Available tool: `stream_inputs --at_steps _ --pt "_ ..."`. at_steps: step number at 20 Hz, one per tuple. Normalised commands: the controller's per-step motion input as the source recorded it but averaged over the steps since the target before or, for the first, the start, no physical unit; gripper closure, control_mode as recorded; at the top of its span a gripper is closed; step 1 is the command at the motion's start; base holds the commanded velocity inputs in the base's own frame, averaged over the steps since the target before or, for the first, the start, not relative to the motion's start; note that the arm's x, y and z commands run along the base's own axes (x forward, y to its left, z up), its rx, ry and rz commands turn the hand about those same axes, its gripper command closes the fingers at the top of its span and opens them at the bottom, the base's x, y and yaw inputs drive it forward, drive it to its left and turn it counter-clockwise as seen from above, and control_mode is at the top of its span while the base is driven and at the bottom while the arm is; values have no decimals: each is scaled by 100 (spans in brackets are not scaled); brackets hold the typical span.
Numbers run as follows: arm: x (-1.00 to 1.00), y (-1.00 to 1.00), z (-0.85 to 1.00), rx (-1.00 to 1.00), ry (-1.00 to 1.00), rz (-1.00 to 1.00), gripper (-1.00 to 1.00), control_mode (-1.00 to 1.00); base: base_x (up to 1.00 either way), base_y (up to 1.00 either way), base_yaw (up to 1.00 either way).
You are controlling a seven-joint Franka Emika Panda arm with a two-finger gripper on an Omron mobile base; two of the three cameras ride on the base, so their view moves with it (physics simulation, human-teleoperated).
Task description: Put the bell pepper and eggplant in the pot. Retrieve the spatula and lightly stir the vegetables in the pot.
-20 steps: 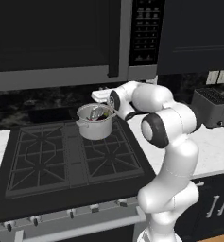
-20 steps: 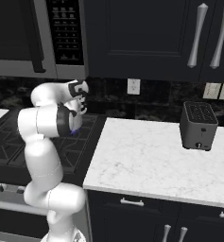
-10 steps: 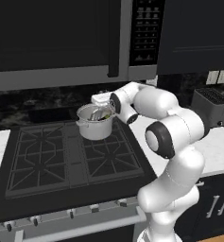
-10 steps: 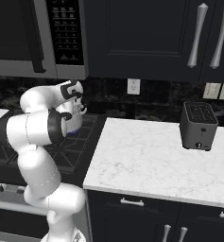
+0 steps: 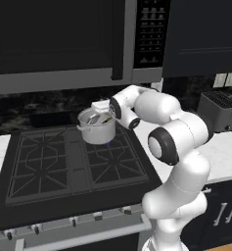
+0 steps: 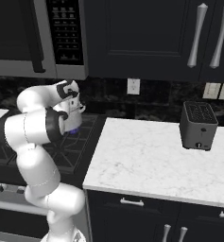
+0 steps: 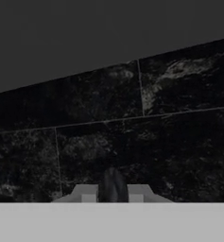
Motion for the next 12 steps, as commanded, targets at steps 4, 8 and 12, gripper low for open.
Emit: stream_inputs --at_steps 4,8,12 --pt "-43 0 12 -10 1 -9 100 -100 0 0 0" --pt "-61 0 65 -2 0 -9 100 -100 0 0 0" --pt "-17 0 63 -3 11 -8 100 -100 0 0 0"
